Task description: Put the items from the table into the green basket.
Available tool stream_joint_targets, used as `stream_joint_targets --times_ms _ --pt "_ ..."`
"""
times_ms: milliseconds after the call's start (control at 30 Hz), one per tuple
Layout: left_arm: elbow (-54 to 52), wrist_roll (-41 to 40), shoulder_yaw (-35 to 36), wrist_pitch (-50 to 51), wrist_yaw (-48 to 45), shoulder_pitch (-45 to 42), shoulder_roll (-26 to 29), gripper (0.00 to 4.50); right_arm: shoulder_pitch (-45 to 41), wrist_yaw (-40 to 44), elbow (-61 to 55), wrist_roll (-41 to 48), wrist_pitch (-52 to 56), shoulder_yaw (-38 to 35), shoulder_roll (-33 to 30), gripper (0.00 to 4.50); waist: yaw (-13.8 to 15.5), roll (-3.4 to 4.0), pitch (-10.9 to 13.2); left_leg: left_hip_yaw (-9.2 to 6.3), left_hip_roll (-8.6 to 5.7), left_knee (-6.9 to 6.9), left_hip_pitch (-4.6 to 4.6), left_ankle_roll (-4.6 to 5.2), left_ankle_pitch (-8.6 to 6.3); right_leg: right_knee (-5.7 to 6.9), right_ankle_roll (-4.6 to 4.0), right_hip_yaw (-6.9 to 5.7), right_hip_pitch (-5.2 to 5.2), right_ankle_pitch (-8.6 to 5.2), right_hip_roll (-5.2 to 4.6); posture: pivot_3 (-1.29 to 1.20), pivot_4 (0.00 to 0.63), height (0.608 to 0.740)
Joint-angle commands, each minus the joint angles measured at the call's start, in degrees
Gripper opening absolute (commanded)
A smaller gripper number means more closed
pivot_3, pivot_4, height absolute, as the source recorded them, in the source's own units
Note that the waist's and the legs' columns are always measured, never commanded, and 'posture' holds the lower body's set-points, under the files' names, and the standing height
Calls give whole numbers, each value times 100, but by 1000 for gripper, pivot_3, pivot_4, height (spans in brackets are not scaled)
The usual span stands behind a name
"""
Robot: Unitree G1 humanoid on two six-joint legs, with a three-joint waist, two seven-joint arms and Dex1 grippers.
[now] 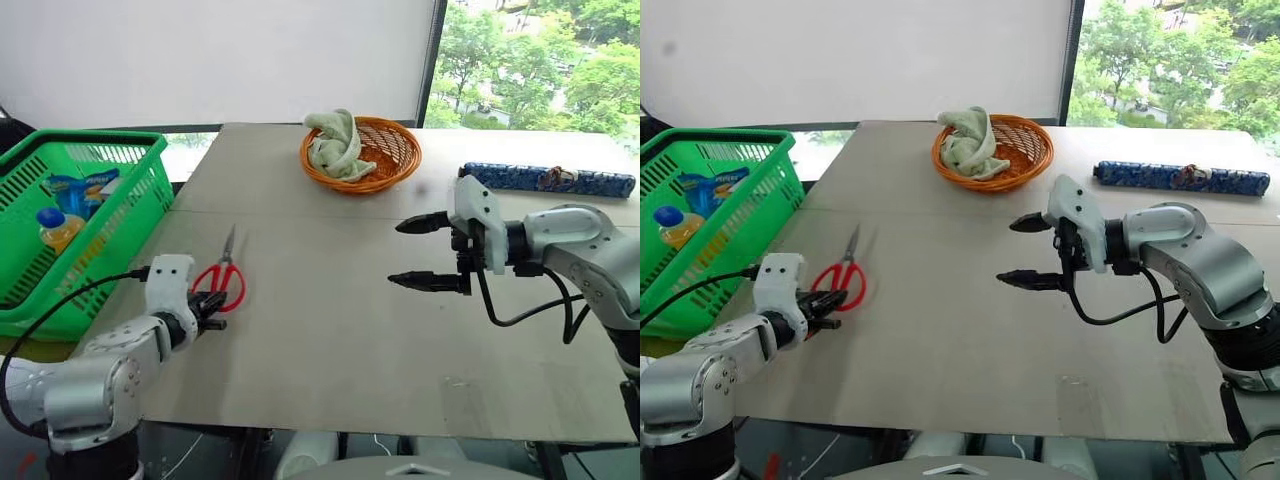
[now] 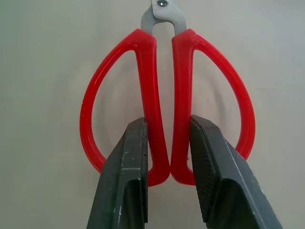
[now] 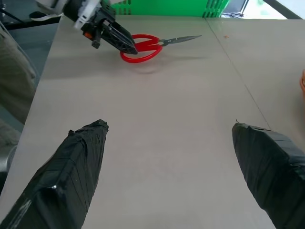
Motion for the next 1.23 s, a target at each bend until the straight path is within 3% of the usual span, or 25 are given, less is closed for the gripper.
stream_joint_targets --times_ms 33,167,267,400,467,633,867,1067,1233 --pt "926 99 -99 -553 -266 -759 317 1726 -142 -18 -146 5 -2 -72 46 4500 40 -5 -3 1 -1 3 -1 -6 -2 0 -4 -1 1 1 0 41 0 740" --pt "1491 219 -327 -894 -496 -1072 619 3323 -82 -66 -262 17 76 -131 27 4500 -11 -17 -11 21 -7 6 -3 -13 -11 -6 5 21 -2 8 -4 1 0 740" --pt "1078 41 21 -1034 -442 -956 467 4420 50 -191 -429 90 204 -272 -28 4500 -137 -24 -15 27 -6 5 -6 4 -11 -6 17 31 -8 15 -6 -13 0 740" --pt "-255 -501 632 -1944 -491 -538 -322 4420 270 -497 -579 99 308 -494 -27 4500 -221 -27 -16 27 -1 -1 -10 17 -8 -7 18 31 -13 15 -9 -2 0 740" --pt "-956 -1062 805 -1607 -467 -369 -571 4420 515 -684 -634 80 364 -679 -71 4500 -250 -28 -18 26 0 -2 -12 17 -9 -7 18 30 -11 15 -8 13 0 740" --pt "-2049 -1709 614 -1533 -760 351 -523 4420 1522 -1099 -628 -118 323 -1345 -276 4500 -261 -24 -20 29 1 1 -2 22 -7 -4 17 31 0 14 -6 3 0 740" --pt "-2319 -1854 512 -2068 -1142 1635 -487 4420 3130 -1785 -631 -734 -693 -2265 88 4500 -308 -6 -27 62 1 11 12 23 -7 3 -2 56 11 3 -3 -67 0 740" --pt "-2170 -1818 344 -2394 -1265 1873 -338 4420 3501 -2018 -743 -855 -895 -2459 217 4500 -438 -1 -27 97 30 7 89 0 -24 -2 26 84 68 -13 18 -84 0 740" --pt "-1965 -1932 273 -2441 -1205 1641 -282 4420 3543 -2217 -779 -821 -974 -2571 411 4500 -451 -1 -27 103 32 8 94 0 -24 -2 27 88 71 -13 17 -85 0 740"
